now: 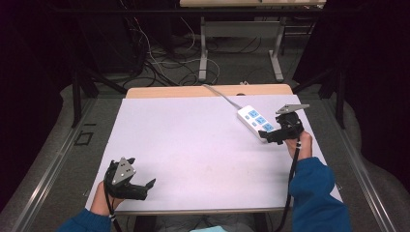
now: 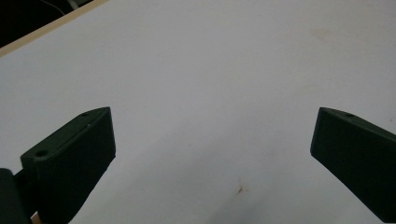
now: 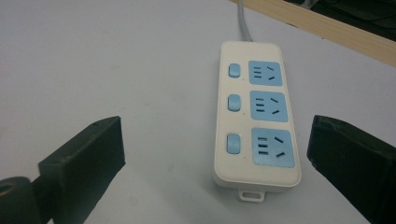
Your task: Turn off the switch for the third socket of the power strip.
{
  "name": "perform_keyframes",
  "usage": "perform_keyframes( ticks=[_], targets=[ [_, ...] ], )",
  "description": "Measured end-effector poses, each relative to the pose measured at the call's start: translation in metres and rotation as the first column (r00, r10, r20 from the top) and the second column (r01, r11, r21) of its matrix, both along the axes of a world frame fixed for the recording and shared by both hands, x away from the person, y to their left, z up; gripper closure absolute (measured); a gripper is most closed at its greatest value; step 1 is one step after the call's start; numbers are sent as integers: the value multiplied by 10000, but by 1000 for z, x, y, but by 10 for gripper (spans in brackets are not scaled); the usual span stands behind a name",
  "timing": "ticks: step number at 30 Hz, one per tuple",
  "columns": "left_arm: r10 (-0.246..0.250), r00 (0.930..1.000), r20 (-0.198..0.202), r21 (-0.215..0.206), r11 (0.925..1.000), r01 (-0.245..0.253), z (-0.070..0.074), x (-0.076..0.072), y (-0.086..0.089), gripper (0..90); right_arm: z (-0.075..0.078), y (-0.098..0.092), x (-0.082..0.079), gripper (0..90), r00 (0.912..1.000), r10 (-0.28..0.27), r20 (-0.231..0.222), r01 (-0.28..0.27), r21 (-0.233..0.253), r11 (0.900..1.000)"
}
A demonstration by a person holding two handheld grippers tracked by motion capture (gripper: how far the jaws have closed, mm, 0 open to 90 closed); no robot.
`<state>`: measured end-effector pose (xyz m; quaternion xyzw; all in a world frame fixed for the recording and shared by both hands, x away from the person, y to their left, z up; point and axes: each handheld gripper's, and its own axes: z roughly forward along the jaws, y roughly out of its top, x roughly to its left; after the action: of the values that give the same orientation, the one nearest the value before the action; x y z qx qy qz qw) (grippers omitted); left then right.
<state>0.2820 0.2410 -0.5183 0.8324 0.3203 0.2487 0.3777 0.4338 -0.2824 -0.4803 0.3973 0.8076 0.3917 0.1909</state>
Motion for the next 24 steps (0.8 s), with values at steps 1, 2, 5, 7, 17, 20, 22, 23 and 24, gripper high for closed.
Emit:
perform_keyframes(
  ticks=[1,2,5,7,17,20,22,23,24],
  targets=[
    [3,10000,-37,-56,10000,-4,0,0,0,2,-1,-1,3,34,10000,-11,29,11,-33,10000],
    [-6,10000,-14,-31,10000,6,0,0,0,2,-1,-1,3,34,10000,-11,29,11,-33,10000],
    [-9,10000,-8,-30,10000,9,0,0,0,2,-2,-1,6,42,9999,-18,-126,18,15,10000],
    [-32,10000,-14,-42,10000,32,0,0,0,2,-2,-1,9,49,10000,24,-9,-24,-68,10000],
    [-67,10000,9,-66,10000,67,0,-1,0,2,-6,1,15,48,9998,33,-195,-31,87,10000],
    [-53,9999,85,-21,10000,53,0,-1,0,2,-7,2,16,7,9995,-14,-320,19,148,9999],
    [-43,10000,31,-39,10000,44,0,-1,0,2,-8,2,18,0,9995,43,-305,-42,26,10000],
    [-45,10000,43,-77,10000,45,0,-1,-1,2,-9,2,18,0,9994,-80,-350,83,73,9999],
    [-56,10000,10,-27,10000,56,0,-1,0,2,-9,2,18,0,9994,-80,-350,83,73,9999]
  ],
)
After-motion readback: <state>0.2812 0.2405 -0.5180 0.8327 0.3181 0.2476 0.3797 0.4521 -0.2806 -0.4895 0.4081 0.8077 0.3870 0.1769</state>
